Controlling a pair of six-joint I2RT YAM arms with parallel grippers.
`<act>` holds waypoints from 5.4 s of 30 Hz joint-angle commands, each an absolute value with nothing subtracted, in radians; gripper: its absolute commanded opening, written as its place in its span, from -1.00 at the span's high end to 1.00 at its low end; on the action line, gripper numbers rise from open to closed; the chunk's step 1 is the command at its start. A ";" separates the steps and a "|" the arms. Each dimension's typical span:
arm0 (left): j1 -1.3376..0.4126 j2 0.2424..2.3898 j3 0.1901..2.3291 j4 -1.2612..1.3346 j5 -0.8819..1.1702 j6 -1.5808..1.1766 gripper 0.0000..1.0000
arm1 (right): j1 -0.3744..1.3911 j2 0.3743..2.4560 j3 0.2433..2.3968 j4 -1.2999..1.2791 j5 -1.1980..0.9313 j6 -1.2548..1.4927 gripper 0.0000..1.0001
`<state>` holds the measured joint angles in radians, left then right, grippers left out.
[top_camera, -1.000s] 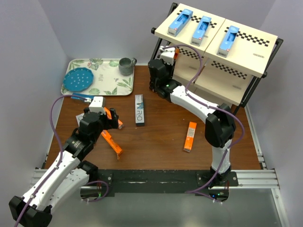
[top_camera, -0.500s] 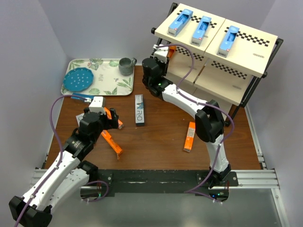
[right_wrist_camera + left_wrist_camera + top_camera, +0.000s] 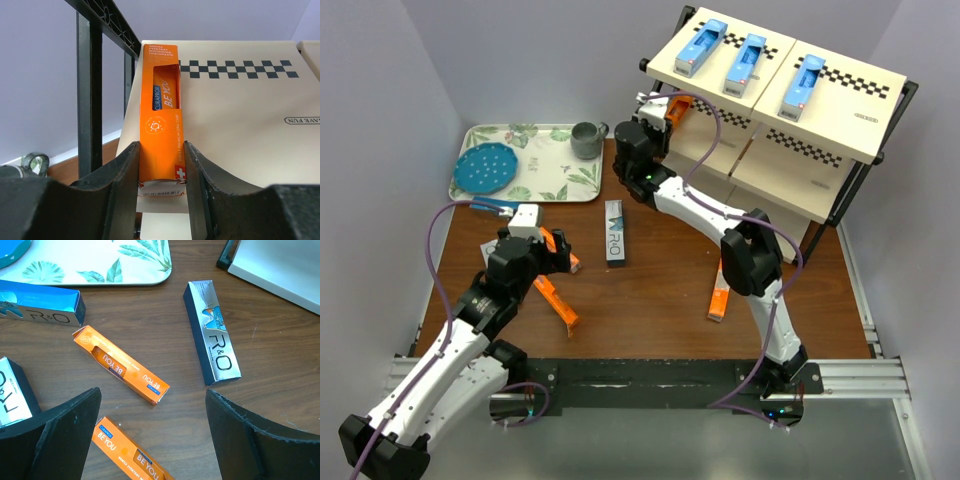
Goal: Place and organize the toothpastes onto the shelf
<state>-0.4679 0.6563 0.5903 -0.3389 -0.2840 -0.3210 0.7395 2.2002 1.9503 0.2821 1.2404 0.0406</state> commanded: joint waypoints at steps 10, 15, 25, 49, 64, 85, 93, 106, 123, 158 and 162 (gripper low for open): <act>-0.474 0.650 0.598 -0.324 -0.273 -0.314 -0.81 | 0.745 2.244 2.057 0.308 1.341 0.028 0.17; -0.474 0.650 0.600 -0.324 -0.273 -0.314 -0.81 | 0.753 2.235 2.066 0.304 1.319 0.026 -0.07; -0.474 0.641 0.600 -0.322 -0.272 -0.314 -0.81 | 0.775 2.163 2.049 0.184 1.261 0.120 -0.33; -0.474 0.617 0.597 -0.316 -0.259 -0.316 -0.81 | 0.775 1.870 1.884 -0.113 0.884 0.282 -0.69; -0.474 0.629 0.598 -0.314 -0.253 -0.318 -0.80 | 0.775 1.464 1.283 -0.386 0.564 0.530 -0.89; -0.471 0.709 0.617 -0.356 -0.460 -0.365 -0.80 | 1.041 1.662 1.018 0.181 0.269 0.198 -0.86; -0.471 0.542 0.601 -0.359 -0.549 -0.357 -0.79 | 1.065 1.861 1.152 0.334 0.192 0.161 -0.79; -0.471 0.526 0.586 -0.325 -0.558 -0.348 -0.75 | 1.066 2.082 1.321 0.384 0.121 0.129 -0.72; -0.471 0.520 0.574 -0.301 -0.529 -0.339 -0.74 | 1.066 2.171 1.391 0.380 0.144 0.162 0.29; -0.471 0.468 0.566 -0.279 -0.509 -0.342 -0.73 | 0.819 1.197 0.842 0.282 0.409 1.080 0.72; -0.469 0.466 0.565 -0.276 -0.502 -0.341 -0.73 | 0.761 1.160 0.842 0.255 0.494 1.153 0.70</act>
